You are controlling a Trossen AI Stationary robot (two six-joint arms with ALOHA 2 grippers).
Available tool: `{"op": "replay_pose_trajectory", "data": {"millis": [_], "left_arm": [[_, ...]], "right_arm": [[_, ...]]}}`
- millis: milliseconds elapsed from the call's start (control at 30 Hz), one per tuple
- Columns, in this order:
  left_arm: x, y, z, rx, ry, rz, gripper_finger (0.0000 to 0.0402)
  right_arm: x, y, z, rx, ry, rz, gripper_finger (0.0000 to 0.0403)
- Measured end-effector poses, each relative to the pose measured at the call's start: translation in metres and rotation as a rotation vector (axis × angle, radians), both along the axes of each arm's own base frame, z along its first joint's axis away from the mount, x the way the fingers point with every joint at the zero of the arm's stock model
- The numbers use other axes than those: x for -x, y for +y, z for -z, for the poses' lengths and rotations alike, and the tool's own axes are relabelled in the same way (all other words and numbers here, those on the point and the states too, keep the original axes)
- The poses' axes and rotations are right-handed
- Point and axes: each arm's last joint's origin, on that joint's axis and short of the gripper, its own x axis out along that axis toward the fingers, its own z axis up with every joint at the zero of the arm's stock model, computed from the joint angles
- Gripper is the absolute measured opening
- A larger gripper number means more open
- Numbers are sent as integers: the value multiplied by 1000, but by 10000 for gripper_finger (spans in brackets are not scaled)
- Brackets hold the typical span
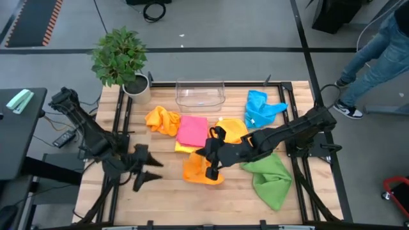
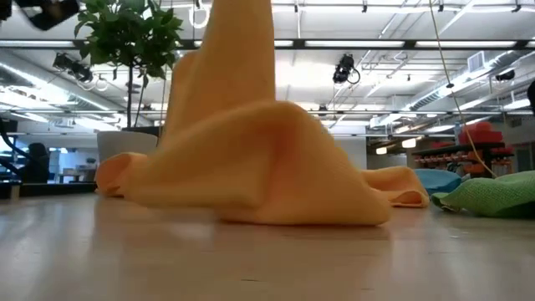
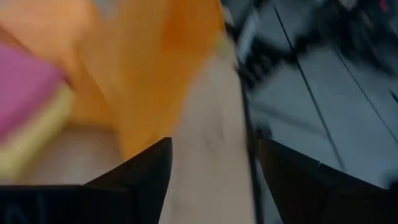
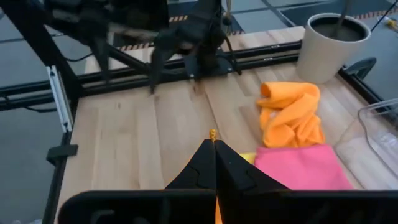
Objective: Fold microfiber towels
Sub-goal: Fold the bottom orange microfiber cloth
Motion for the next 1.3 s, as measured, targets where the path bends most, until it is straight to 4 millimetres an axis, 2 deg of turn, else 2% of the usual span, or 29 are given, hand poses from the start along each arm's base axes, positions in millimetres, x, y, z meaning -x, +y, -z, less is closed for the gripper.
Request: {"op": "replay_pose_trajectory", "data": {"millis": [100,300,467,667,900,1067,1200,1300], "left_arm": [[-12,-1,4,-128,-33,-24,233],[-44,-6,38,-331,71,-50,214],[-67,-3,62,-427,141,-90,217],[-86,10,72,-414,156,-168,223],[-97,19,73,-307,174,-76,200],[-97,19,73,-299,169,-73,139],[-96,18,72,-287,172,-47,30],[-93,16,65,-273,148,-37,14]], "right_arm": [[-2,2,4,-18,8,16,0],[-7,1,12,-29,20,39,0],[-8,1,12,-32,21,37,0],[-8,1,12,-35,23,30,0],[-7,1,13,-30,29,29,0],[-7,1,13,-28,35,29,0],[-6,-1,15,-20,61,39,0],[-4,-3,18,-26,89,59,0]]}}
